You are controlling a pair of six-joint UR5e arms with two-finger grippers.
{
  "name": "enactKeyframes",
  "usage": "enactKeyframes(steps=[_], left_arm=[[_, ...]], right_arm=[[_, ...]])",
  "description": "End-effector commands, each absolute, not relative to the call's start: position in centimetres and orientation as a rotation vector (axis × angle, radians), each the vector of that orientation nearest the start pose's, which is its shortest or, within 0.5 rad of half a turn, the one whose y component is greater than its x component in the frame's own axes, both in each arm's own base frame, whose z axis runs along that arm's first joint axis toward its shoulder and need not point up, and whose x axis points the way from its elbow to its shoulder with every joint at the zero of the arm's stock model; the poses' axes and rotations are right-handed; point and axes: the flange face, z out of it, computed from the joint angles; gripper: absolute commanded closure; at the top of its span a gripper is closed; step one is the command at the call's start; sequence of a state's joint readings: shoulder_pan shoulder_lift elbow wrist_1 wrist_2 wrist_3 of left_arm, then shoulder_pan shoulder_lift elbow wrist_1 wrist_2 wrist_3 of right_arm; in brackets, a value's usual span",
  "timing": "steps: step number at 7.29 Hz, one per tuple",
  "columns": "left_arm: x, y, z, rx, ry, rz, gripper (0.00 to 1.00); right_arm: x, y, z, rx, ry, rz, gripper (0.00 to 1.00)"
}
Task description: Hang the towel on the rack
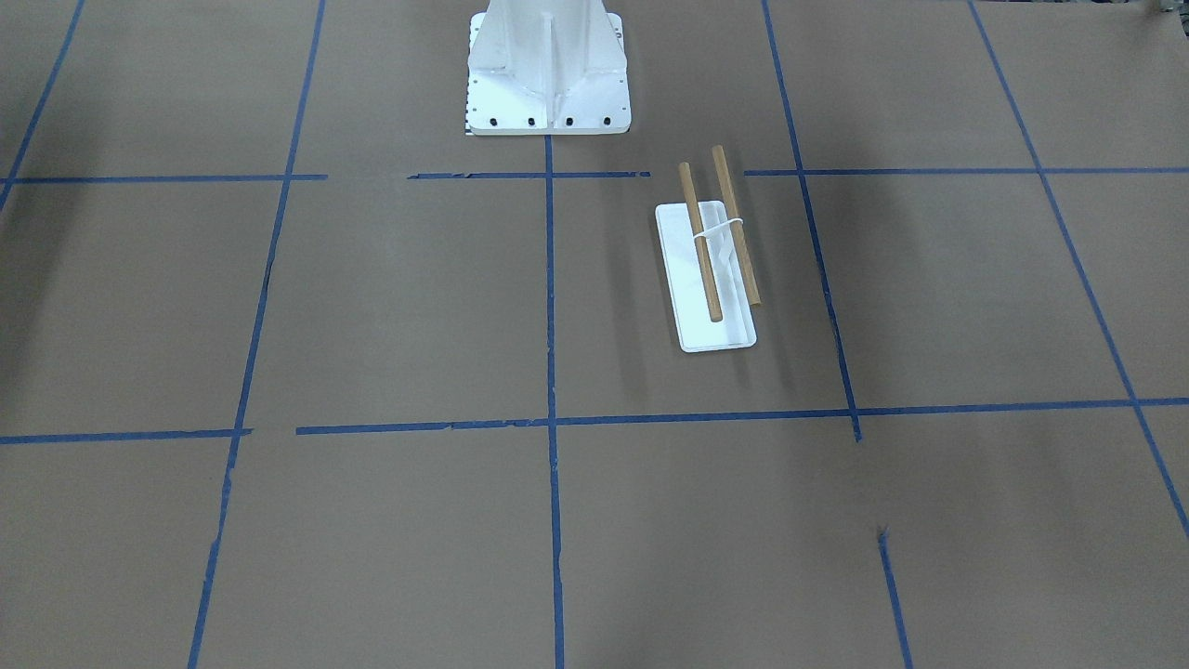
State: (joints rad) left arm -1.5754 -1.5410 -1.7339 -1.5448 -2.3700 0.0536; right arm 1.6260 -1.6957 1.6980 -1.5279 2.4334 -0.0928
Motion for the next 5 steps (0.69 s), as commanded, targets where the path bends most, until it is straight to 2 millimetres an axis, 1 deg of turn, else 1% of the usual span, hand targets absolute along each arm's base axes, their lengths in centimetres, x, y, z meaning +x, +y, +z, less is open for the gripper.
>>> enactKeyframes(steps=[1, 2, 3, 4, 5], left_arm=[[-6.4, -48.3, 59.4, 0.124, 0.795, 0.088, 0.0], [-6.4, -48.3, 59.3, 0.124, 0.795, 0.088, 0.0], [-6.4, -48.3, 59.2, 0.127, 0.795, 0.089, 0.0], [-6.4, -48.3, 59.1, 0.128, 0.795, 0.088, 0.0], [-6.4, -48.3, 58.9, 0.132, 0.795, 0.09, 0.0]], right_arm=[[8.2, -43.9, 63.9, 0.114, -0.856, -0.057, 0.0], [8.2, -43.9, 63.4, 0.123, -0.86, -0.061, 0.0], [8.2, -44.6, 61.5, 0.162, -0.846, -0.082, 0.0], [8.2, -45.6, 60.8, 0.15, -0.853, -0.041, 0.0], [8.1, -45.4, 64.3, 0.076, -0.863, 0.021, 0.0]])
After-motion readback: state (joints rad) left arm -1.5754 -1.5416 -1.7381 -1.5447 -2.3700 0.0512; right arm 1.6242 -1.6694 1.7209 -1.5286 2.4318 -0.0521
